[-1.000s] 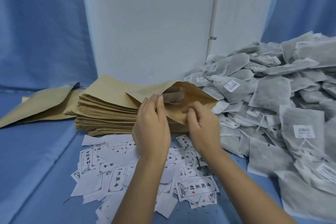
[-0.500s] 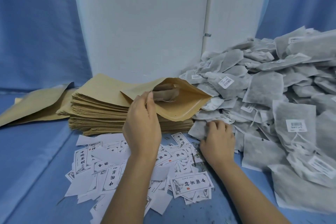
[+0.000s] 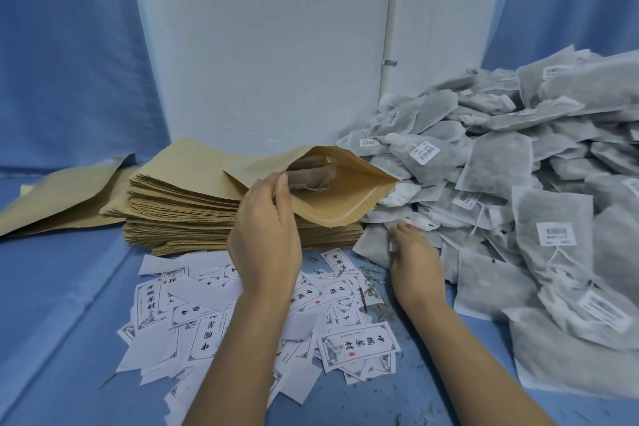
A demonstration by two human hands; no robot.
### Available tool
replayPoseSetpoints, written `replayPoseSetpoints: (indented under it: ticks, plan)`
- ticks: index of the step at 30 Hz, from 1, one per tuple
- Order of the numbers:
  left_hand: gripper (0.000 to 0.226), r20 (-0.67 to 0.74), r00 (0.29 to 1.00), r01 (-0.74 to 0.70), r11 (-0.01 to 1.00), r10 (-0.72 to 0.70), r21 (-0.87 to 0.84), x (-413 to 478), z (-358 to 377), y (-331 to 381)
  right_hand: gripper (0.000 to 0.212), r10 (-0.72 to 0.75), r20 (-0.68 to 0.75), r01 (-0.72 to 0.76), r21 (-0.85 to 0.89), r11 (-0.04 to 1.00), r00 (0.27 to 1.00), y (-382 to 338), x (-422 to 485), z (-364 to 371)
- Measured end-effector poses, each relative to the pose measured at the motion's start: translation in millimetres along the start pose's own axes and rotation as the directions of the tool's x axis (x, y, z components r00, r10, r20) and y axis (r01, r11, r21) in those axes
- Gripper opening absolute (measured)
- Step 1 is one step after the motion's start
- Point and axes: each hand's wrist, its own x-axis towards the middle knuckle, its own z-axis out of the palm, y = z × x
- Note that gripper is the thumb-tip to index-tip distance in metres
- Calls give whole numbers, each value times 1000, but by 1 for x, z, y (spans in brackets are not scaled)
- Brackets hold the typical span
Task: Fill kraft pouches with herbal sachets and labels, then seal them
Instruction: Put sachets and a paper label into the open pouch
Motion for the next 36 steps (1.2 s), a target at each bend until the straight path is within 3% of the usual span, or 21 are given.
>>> replayPoseSetpoints:
  ticks: [6,13,15,17,19,23,26,28,32,36]
  plan:
    - [46,1,1000,-20,1000,20,9,0,0,0,18,-75,-124,86,88,992,989,-10,-2,-12]
    - [46,8,1000,-29,1000,29,-1,0,0,0,29,-336,-211,321,-102,941,918,-60,-17,-18]
    - [45,10,1000,-24,1000,24,1,1,-1,-1,16,-294,-111,294,-17,956,950,-66,-18,-11]
    - [43,9,1000,-25,1000,25,4,1,0,-1,16,-191,29,181,203,962,981,-65,-18,-4]
    - [43,9,1000,-29,1000,29,3,1,0,-1,17,-149,38,125,367,922,988,-62,-18,-2]
    - [42,5,999,-32,999,32,-5,2,0,-2,24,-85,-106,101,163,981,991,-47,-8,-9]
    - [43,-2,999,-34,999,34,-10,2,0,-3,47,-80,69,84,-45,995,994,-35,-4,-9]
    - [45,0,999,-37,999,37,-10,2,-1,-3,45,-47,137,54,-48,997,989,-31,-4,-7]
    - [45,5,999,-38,999,38,2,2,-1,-3,30,-51,23,50,55,997,998,-26,-2,-9]
    - [44,22,999,-33,999,32,6,2,0,-4,40,-50,-163,94,279,956,985,-25,-7,-19]
